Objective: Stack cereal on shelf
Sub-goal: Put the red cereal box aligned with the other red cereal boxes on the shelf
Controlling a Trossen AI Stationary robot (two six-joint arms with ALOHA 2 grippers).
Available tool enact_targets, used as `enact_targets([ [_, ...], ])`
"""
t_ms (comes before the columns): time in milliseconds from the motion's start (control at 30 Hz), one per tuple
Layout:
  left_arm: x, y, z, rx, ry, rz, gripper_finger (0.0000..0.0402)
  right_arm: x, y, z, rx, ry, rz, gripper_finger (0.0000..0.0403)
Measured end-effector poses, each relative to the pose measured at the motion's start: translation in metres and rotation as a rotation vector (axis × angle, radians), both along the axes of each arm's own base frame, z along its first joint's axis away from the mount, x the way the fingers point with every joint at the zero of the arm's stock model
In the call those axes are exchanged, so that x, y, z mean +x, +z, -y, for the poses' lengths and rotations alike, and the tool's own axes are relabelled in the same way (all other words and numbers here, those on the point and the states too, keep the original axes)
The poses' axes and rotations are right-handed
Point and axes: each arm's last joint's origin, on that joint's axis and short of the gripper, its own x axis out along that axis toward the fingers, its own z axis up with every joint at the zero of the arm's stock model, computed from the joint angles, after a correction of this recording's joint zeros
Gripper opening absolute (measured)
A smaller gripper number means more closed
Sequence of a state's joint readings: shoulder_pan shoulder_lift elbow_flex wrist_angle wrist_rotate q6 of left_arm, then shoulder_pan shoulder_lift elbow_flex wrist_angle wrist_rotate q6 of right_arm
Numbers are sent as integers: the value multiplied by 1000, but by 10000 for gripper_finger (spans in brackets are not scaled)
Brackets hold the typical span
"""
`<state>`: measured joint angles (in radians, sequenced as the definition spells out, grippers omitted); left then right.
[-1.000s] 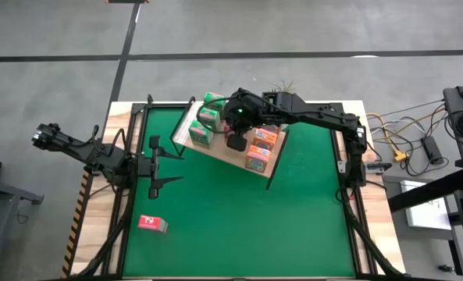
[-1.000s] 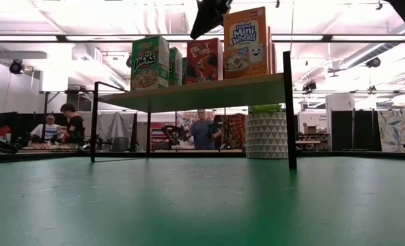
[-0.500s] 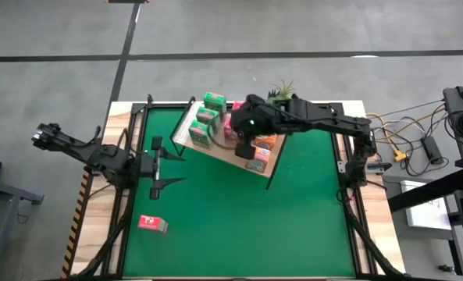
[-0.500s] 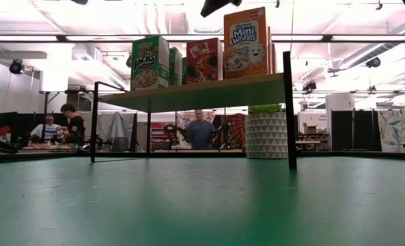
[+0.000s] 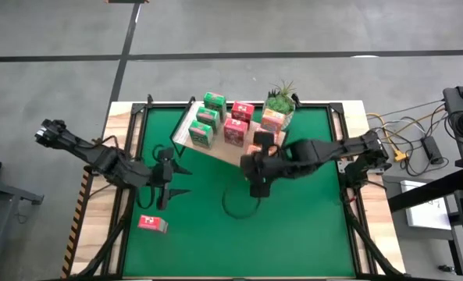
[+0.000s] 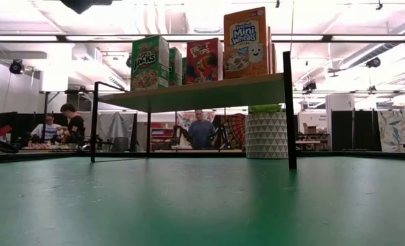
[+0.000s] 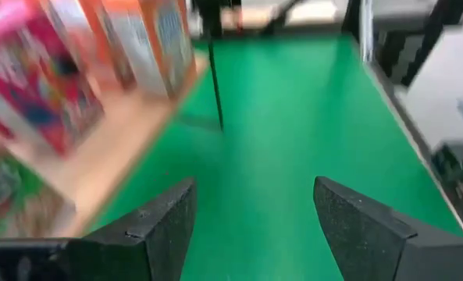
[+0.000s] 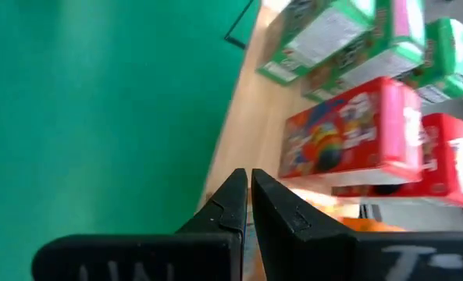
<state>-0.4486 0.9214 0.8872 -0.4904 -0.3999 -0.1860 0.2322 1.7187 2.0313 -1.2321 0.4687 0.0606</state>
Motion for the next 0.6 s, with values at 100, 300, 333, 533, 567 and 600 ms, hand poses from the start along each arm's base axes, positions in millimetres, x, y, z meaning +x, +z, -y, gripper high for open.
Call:
enact_targets([
  [100, 2, 6, 7, -26, 38, -170, 240, -3, -12, -18, -33, 4, -21, 12],
  [300, 3, 9, 27, -121, 18, -558, 240, -12, -34, -44, -57, -12, -43, 12],
  [333, 2, 7, 32, -121, 12, -620, 240, -13, -37, -47, -59, -17, -45, 12],
  [533, -5, -13, 66, -90, -52, -823, 240, -20, -54, -60, -52, -46, -36, 12],
  [567, -6, -15, 72, -88, -62, -841, 240, -21, -56, -61, -47, -50, -32, 12],
  [600, -8, -18, 78, -82, -66, -855, 240, -22, -57, -61, -43, -51, -29, 12],
])
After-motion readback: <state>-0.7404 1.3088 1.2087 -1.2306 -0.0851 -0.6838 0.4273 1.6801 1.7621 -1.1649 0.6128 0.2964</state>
